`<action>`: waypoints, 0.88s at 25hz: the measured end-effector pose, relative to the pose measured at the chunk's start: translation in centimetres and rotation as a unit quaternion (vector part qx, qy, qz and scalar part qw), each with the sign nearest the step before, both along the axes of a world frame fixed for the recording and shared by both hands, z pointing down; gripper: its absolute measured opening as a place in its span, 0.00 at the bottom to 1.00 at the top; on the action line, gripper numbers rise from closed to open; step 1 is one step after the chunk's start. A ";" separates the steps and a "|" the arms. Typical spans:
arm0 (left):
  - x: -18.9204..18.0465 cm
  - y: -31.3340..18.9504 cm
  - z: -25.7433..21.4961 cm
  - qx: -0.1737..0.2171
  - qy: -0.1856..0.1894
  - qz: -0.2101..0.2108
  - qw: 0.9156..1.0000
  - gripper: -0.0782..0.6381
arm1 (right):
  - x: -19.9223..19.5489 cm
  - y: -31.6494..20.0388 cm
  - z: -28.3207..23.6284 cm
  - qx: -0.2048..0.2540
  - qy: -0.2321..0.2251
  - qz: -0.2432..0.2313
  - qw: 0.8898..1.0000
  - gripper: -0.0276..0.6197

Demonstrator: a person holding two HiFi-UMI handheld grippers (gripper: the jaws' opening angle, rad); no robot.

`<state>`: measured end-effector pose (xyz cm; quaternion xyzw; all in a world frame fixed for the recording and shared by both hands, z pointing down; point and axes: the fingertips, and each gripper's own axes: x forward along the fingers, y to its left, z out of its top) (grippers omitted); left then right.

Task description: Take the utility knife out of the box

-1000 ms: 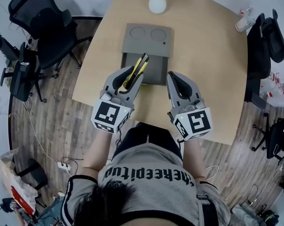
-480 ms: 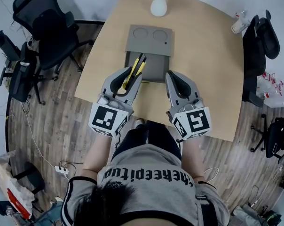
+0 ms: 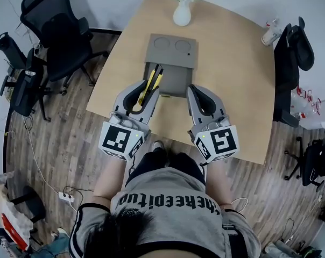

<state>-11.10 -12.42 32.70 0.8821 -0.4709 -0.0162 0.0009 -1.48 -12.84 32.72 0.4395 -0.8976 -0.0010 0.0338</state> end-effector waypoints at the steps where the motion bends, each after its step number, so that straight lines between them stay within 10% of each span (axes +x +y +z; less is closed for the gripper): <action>1: 0.2 0.2 -0.3 0.003 0.001 -0.003 1.000 0.28 | 0.2 0.1 -0.2 0.002 -0.001 -0.003 1.000 0.05; 22: 2.3 8.6 -2.8 0.033 0.014 -0.098 0.994 0.28 | 4.4 7.1 -2.1 0.017 0.001 -0.055 0.998 0.05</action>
